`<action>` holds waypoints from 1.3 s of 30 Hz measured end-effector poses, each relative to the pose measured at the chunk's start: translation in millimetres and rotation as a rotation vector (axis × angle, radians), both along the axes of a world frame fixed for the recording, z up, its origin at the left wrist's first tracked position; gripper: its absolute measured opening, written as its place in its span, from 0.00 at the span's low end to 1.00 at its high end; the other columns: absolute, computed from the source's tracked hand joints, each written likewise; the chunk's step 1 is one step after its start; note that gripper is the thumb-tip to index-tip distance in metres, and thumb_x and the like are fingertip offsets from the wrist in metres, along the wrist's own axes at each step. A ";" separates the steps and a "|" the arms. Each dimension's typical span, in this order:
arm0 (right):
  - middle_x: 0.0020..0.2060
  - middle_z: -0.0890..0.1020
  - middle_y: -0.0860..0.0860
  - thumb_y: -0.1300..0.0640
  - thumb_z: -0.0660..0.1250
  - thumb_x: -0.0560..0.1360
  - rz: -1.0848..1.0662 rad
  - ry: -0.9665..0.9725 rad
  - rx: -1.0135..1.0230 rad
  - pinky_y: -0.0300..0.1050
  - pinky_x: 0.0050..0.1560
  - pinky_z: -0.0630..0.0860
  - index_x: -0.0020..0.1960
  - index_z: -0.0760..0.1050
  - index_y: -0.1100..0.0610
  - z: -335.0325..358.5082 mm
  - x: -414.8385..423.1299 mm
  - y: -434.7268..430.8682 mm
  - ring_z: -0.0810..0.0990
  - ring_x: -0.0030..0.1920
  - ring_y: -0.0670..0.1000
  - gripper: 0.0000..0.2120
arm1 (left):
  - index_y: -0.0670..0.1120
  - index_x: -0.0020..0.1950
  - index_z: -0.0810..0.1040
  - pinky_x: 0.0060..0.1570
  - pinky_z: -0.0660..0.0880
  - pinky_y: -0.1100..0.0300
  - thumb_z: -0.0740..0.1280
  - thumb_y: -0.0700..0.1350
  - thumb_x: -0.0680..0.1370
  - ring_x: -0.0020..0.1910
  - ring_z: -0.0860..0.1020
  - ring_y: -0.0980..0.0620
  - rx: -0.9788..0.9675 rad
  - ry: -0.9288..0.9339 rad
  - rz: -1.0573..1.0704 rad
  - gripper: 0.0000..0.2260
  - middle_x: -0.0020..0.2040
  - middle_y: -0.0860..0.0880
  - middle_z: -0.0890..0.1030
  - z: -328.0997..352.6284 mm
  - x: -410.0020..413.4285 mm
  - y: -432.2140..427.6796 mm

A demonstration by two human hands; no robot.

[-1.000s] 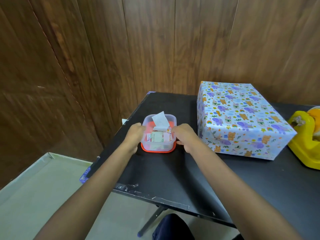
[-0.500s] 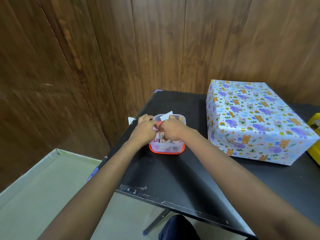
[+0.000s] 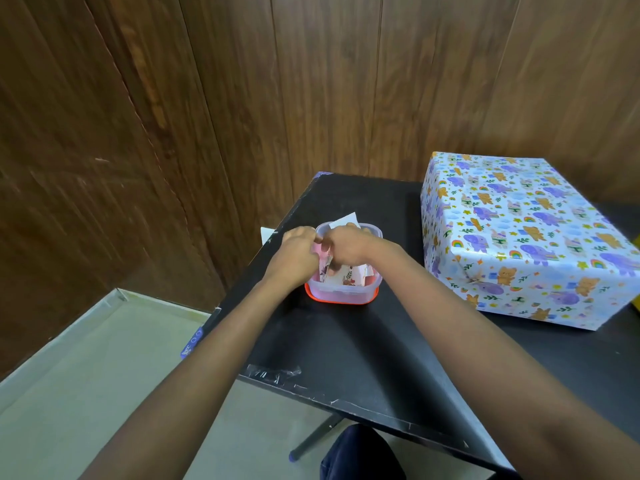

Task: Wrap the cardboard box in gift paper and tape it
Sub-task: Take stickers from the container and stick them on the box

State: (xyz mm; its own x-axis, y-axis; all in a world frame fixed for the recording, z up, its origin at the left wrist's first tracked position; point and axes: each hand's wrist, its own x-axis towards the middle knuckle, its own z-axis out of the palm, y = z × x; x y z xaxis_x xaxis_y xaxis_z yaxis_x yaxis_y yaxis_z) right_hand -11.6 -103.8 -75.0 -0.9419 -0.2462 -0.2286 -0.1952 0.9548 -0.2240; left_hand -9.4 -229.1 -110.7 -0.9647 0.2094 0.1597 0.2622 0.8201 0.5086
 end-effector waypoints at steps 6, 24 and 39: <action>0.50 0.81 0.53 0.60 0.72 0.70 -0.001 0.090 -0.143 0.45 0.47 0.74 0.52 0.78 0.58 2.9 8.4 12.9 0.78 0.52 0.53 0.11 | 0.44 0.60 0.76 0.63 0.63 0.60 0.60 0.35 0.77 0.71 0.61 0.52 -0.006 0.038 -0.014 0.14 0.71 0.50 0.67 0.4 1.4 -0.9; 0.40 0.83 0.63 0.69 0.65 0.71 -0.300 0.141 -0.717 0.51 0.47 0.80 0.32 0.77 0.60 -7.6 0.7 21.7 0.82 0.41 0.58 0.10 | 0.45 0.48 0.80 0.72 0.49 0.47 0.68 0.47 0.75 0.76 0.47 0.48 -0.300 0.040 -0.064 0.07 0.75 0.49 0.59 15.5 11.6 16.3; 0.31 0.76 0.55 0.69 0.65 0.73 -0.560 0.031 -1.049 0.37 0.30 0.74 0.39 0.75 0.61 0.7 -4.9 25.2 0.76 0.28 0.48 0.06 | 0.45 0.64 0.73 0.64 0.63 0.51 0.66 0.54 0.76 0.65 0.65 0.46 -0.460 0.157 0.079 0.20 0.65 0.45 0.69 17.9 5.3 34.7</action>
